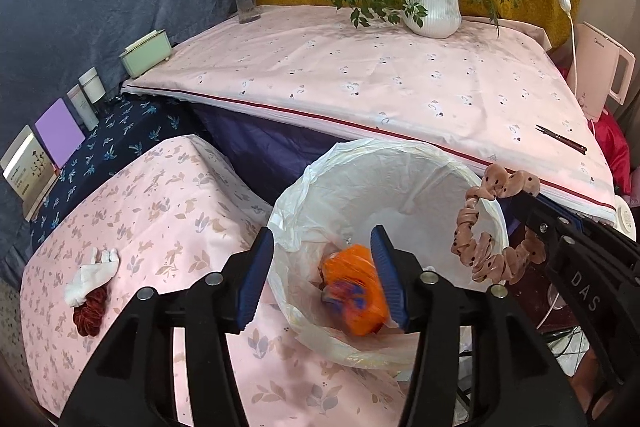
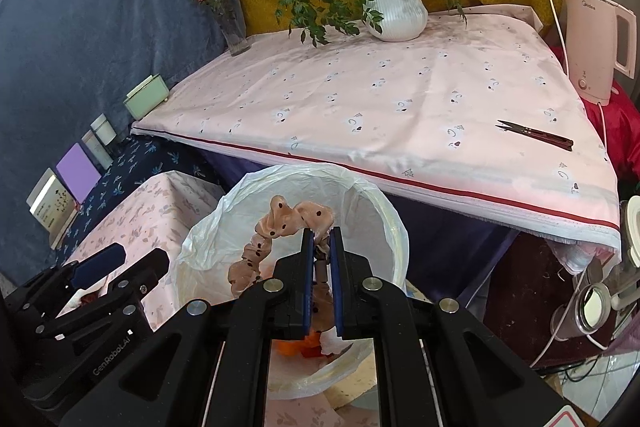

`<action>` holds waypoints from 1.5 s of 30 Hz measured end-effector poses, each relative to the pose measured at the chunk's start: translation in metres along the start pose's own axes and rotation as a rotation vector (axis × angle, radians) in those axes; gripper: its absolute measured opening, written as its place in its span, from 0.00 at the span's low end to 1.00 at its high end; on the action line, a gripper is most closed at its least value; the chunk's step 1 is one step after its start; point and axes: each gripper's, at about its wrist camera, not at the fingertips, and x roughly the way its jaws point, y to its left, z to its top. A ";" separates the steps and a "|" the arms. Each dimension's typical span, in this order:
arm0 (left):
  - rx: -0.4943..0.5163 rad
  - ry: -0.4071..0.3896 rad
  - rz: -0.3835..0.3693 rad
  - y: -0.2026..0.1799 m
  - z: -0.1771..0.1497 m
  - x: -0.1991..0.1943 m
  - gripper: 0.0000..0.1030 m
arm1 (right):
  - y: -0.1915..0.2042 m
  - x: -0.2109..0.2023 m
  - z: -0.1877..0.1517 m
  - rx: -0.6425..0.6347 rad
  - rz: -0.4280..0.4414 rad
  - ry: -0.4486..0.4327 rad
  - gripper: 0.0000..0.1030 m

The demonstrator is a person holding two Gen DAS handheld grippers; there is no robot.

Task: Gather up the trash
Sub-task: 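Open the left gripper over the bin while the right holds the scrunchie above it, then open the right gripper to drop the beige scrunchie into the bin, then move both grippers back over the table toward the white glove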

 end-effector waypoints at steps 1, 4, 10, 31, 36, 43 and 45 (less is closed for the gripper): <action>-0.004 0.002 0.000 0.001 0.000 0.000 0.47 | 0.001 0.000 0.000 -0.002 0.002 0.000 0.09; -0.017 0.005 0.003 0.007 -0.001 0.001 0.47 | 0.006 0.002 0.001 -0.011 0.005 0.001 0.09; -0.037 0.005 0.011 0.017 -0.002 -0.001 0.47 | 0.017 0.003 0.002 -0.023 0.007 -0.003 0.16; -0.115 -0.004 0.043 0.058 -0.013 -0.017 0.48 | 0.048 -0.005 -0.002 -0.063 0.019 -0.003 0.33; -0.146 -0.016 0.059 0.072 -0.018 -0.024 0.54 | 0.066 -0.010 -0.004 -0.094 0.037 -0.002 0.33; -0.197 -0.021 0.085 0.102 -0.028 -0.034 0.54 | 0.096 -0.016 -0.012 -0.142 0.067 0.002 0.33; -0.213 -0.023 0.095 0.112 -0.031 -0.038 0.54 | 0.106 -0.017 -0.015 -0.156 0.076 0.005 0.33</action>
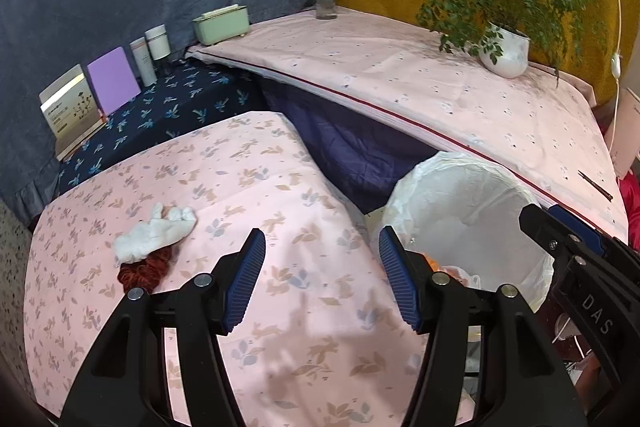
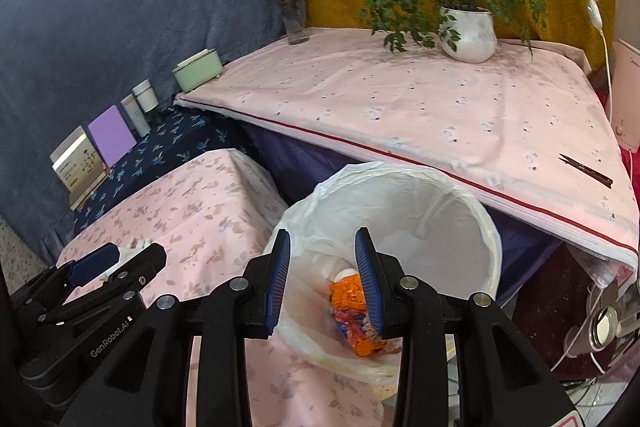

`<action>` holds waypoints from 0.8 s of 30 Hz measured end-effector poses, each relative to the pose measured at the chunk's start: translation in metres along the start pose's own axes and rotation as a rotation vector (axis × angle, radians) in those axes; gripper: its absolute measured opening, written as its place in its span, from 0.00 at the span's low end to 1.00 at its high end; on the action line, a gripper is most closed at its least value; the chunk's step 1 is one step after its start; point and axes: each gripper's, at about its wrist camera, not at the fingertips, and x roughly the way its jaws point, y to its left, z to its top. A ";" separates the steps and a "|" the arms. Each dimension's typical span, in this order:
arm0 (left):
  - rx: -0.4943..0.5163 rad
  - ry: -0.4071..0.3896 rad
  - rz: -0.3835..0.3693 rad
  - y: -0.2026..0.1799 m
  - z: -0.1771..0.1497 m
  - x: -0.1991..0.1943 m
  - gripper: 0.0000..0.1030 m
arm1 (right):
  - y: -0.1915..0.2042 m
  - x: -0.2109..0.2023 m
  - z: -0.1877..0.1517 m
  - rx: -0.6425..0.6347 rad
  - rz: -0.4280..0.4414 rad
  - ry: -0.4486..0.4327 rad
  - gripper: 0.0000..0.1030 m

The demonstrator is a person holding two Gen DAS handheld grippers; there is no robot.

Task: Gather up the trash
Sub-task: 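Move both grippers back over the table toward the white glove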

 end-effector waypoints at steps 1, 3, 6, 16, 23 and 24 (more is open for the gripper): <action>-0.009 -0.001 0.006 0.005 -0.001 -0.001 0.54 | 0.005 0.000 -0.001 -0.007 0.004 0.000 0.33; -0.028 -0.003 0.015 0.018 -0.002 -0.004 0.54 | 0.015 0.000 -0.001 -0.022 0.013 0.002 0.33; -0.060 -0.004 0.033 0.039 -0.006 -0.007 0.54 | 0.033 0.000 -0.004 -0.045 0.029 0.009 0.33; -0.175 0.016 0.116 0.117 -0.027 -0.008 0.58 | 0.103 0.010 -0.015 -0.152 0.096 0.039 0.39; -0.259 0.040 0.168 0.173 -0.044 -0.005 0.59 | 0.158 0.023 -0.028 -0.229 0.142 0.066 0.44; -0.267 0.044 0.177 0.181 -0.047 -0.005 0.60 | 0.165 0.025 -0.029 -0.238 0.149 0.068 0.45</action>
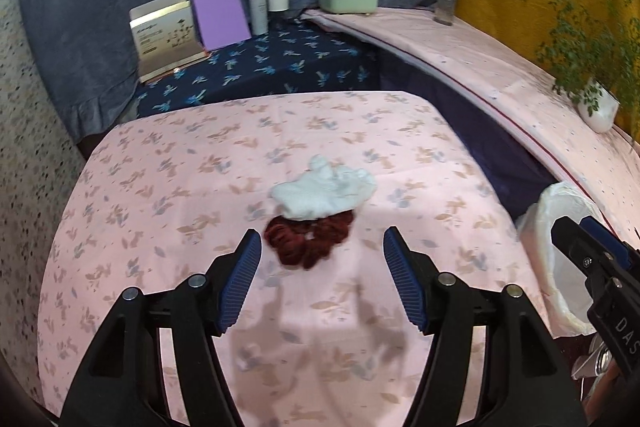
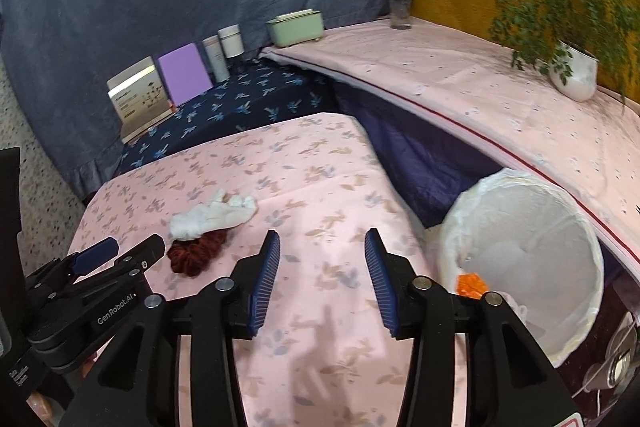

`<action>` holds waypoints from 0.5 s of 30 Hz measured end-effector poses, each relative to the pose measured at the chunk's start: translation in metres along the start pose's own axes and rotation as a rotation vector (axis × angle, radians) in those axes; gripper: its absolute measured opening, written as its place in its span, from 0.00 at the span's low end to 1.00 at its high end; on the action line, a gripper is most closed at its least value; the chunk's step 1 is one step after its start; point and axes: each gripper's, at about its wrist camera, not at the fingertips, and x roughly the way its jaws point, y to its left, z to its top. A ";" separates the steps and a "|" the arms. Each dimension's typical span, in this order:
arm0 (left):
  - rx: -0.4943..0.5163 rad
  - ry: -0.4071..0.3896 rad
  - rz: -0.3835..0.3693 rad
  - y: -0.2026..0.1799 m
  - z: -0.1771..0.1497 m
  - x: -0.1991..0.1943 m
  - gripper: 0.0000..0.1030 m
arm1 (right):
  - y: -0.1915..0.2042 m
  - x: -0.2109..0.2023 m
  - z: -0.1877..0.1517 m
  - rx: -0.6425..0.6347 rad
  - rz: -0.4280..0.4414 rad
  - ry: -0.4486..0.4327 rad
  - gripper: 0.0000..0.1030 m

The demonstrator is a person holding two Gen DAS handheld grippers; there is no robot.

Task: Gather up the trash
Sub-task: 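Move both grippers back over the table toward the white glove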

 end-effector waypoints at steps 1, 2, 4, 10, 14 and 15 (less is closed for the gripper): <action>-0.006 0.002 0.008 0.007 -0.001 0.002 0.62 | 0.007 0.003 0.000 -0.009 0.006 0.003 0.45; -0.014 0.004 0.015 0.013 -0.001 0.004 0.64 | 0.015 0.007 0.001 -0.020 0.015 0.010 0.45; -0.035 0.010 0.027 0.027 -0.002 0.008 0.69 | 0.029 0.015 0.001 -0.039 0.027 0.021 0.45; -0.097 0.043 0.058 0.067 -0.004 0.025 0.74 | 0.066 0.046 0.005 -0.087 0.063 0.057 0.46; -0.121 0.062 0.069 0.085 -0.007 0.037 0.74 | 0.085 0.072 0.007 -0.106 0.089 0.088 0.46; -0.122 0.067 0.072 0.088 -0.007 0.041 0.74 | 0.090 0.080 0.007 -0.108 0.095 0.099 0.46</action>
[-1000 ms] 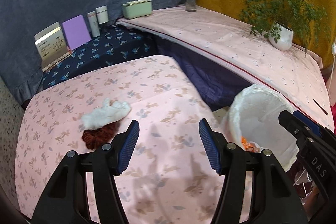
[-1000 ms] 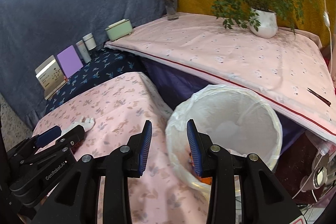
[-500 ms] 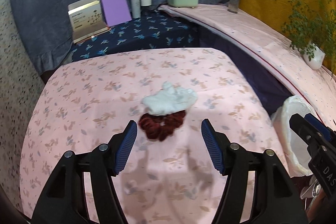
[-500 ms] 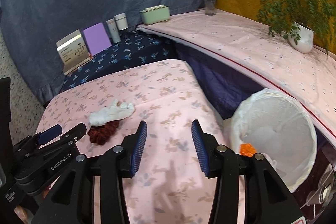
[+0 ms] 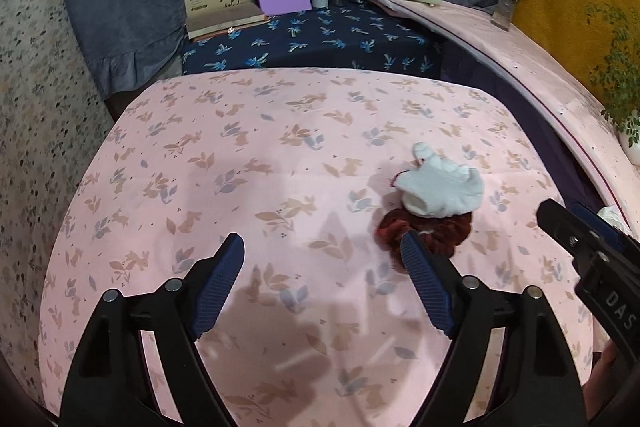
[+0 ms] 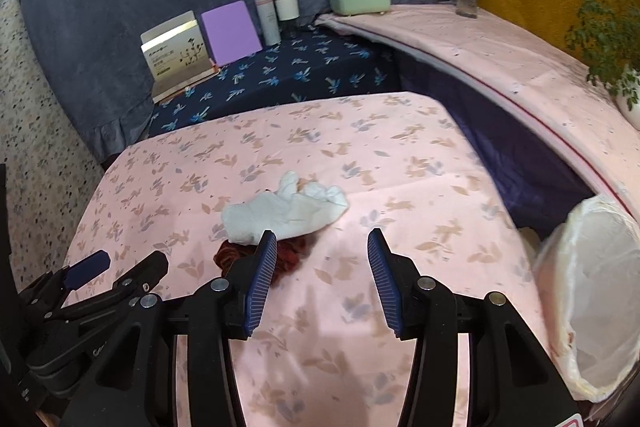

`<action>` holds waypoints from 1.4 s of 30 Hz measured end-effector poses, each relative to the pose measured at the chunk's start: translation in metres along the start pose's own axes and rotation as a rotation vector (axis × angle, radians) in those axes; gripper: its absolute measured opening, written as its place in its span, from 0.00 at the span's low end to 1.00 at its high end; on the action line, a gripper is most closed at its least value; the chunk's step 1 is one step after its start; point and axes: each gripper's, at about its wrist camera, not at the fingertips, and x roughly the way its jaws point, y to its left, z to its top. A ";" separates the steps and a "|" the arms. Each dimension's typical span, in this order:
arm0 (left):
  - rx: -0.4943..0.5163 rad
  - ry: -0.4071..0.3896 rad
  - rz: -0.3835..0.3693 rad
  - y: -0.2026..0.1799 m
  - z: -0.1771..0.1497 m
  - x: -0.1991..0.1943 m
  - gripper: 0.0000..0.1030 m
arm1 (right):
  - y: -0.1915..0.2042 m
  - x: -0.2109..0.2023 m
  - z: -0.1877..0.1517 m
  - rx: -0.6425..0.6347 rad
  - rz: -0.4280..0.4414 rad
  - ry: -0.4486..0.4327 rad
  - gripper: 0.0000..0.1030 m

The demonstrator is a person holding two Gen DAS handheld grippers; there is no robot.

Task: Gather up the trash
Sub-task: 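Move both grippers back over the table toward the white glove, then grasp the white glove with the right gripper while the left grasps the brown scrunchie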

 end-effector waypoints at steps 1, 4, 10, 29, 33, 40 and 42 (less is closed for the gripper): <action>0.000 0.005 0.003 0.002 0.000 0.003 0.74 | 0.003 0.008 0.001 0.001 0.008 0.011 0.46; -0.001 0.014 0.006 0.008 0.001 0.013 0.74 | 0.011 0.029 0.006 0.003 0.023 0.034 0.46; -0.003 0.036 -0.005 0.011 0.005 0.031 0.74 | 0.018 0.067 0.013 -0.002 0.019 0.074 0.45; 0.077 0.028 -0.115 -0.050 0.006 0.040 0.80 | -0.038 0.039 0.025 0.060 -0.044 -0.017 0.05; 0.102 0.049 -0.119 -0.068 0.007 0.052 0.80 | -0.057 0.030 0.021 0.083 -0.063 -0.018 0.06; 0.129 0.081 -0.121 -0.088 0.002 0.067 0.65 | -0.083 0.022 0.002 0.126 -0.084 0.002 0.06; 0.141 0.096 -0.124 -0.094 -0.002 0.070 0.54 | -0.089 0.020 -0.002 0.135 -0.086 0.007 0.06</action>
